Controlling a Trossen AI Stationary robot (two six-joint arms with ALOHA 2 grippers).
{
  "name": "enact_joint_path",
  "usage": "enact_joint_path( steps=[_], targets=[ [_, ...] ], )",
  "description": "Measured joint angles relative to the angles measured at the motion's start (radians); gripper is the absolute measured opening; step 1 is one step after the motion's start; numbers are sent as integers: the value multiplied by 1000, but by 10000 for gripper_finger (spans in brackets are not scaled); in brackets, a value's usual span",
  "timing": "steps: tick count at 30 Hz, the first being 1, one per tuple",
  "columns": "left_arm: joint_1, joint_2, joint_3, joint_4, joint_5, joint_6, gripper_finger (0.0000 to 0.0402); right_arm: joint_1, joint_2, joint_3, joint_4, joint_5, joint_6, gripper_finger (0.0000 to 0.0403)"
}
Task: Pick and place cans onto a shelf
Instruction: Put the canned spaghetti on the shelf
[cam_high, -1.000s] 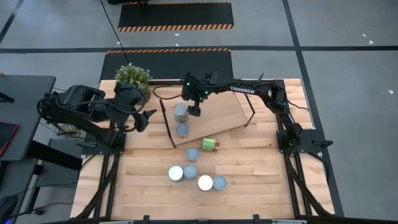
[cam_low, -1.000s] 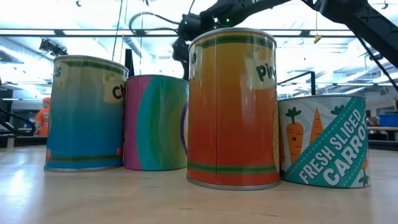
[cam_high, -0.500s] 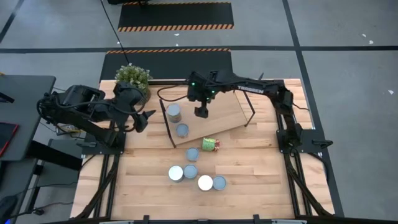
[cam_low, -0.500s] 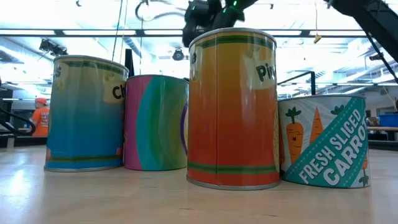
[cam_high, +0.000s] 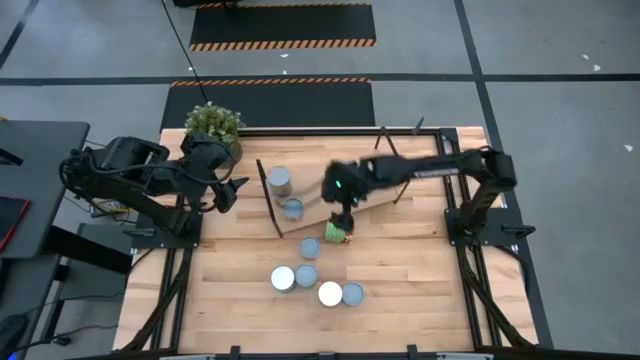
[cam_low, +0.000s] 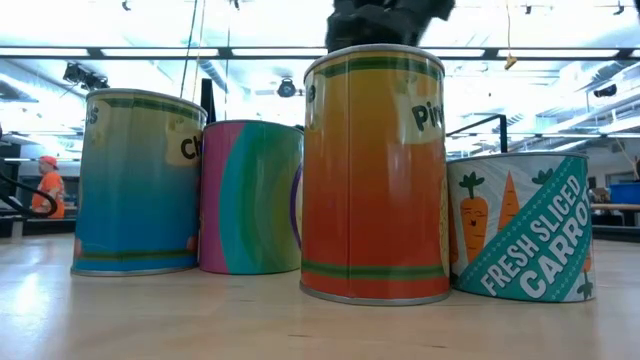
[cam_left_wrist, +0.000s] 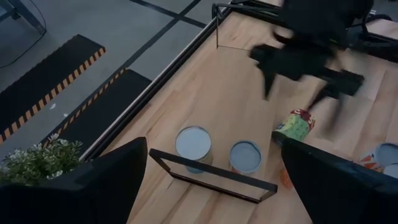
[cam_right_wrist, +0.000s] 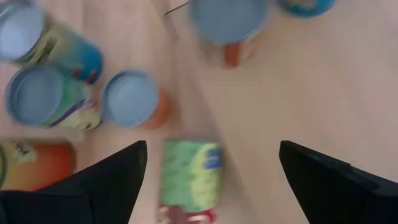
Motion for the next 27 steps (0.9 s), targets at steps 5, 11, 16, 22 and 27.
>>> enact_joint_path(
  steps=[5, 11, 16, 22, 27],
  targets=[
    [0, 0, 0, 1, -1, -1, 375, 85, -23, -144, 112, 41, 64, 373],
    [0, 0, 0, 1, -1, -1, 375, 133, 60, -151, 132, 130, 90, 373],
    [0, 0, 0, 2, -1, -7, 375, 140, 107, -151, 134, 178, 119, 373],
    [0, 0, 0, 3, 0, -8, 375, 145, 125, -151, 131, 212, 101, 372],
    [0, 1, 0, 3, 2, -21, 375, 146, 125, -150, 140, 219, 91, 352]
  ],
)
